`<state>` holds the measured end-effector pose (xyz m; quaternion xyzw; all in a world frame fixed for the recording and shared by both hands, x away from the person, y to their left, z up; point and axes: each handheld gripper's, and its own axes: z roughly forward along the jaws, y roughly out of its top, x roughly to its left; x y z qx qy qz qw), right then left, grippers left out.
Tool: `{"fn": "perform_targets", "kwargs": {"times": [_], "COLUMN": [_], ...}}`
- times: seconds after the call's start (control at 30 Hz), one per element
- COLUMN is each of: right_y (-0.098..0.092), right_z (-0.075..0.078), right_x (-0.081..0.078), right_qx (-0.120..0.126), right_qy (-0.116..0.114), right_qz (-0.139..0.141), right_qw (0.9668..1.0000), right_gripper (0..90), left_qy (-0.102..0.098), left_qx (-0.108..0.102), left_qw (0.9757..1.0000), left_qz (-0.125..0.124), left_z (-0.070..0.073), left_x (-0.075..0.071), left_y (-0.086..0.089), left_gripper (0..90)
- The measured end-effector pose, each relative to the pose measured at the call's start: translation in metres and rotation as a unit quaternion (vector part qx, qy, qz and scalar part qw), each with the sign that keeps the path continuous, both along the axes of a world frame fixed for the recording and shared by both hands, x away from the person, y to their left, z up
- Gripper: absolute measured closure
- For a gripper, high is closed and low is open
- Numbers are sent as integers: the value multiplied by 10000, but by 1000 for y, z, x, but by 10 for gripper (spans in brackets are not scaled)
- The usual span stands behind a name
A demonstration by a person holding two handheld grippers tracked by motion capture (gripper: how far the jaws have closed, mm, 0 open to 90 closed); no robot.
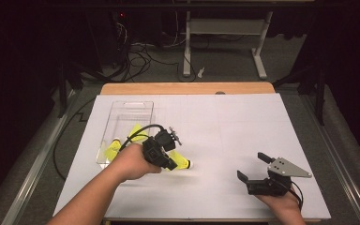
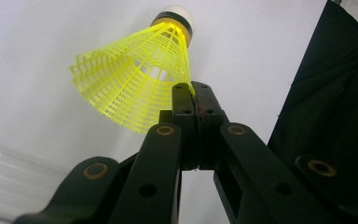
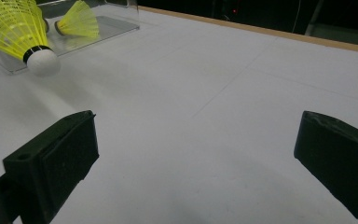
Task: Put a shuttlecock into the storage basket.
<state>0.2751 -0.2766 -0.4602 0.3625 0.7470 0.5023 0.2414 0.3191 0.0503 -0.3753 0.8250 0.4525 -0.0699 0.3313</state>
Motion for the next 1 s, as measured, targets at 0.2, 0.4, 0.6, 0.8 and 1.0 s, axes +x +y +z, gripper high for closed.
{"fn": "perform_targets", "kwargs": {"times": [0.2, 0.4, 0.6, 0.8, 1.0], "right_y": [0, 0, 0, 0, 0], "right_z": [0, 1, 1, 2, 2], "right_x": [0, -1, -1, -1, -1], "right_qx": [6, -14, 32, 27, 24], "right_qy": [-14, -20, -21, -26, -25], "right_qz": [28, 42, 56, 64, 70], "right_qw": [10000, 10000, 10000, 10000, 10000], "right_gripper": [3, 3, 4, 3, 4], "left_qy": [-10, -46, -113, -146, -147], "left_qx": [-31, -45, -80, -79, -62], "left_qw": [10000, 9999, 9996, 9994, 9992], "left_qz": [40, 129, 237, 297, 356], "left_z": [10, 18, 26, 31, 34], "left_x": [3, 7, 8, 9, 9], "left_y": [4, 12, 24, 37, 49], "left_gripper": [897, 897, 897, 897, 897]}}
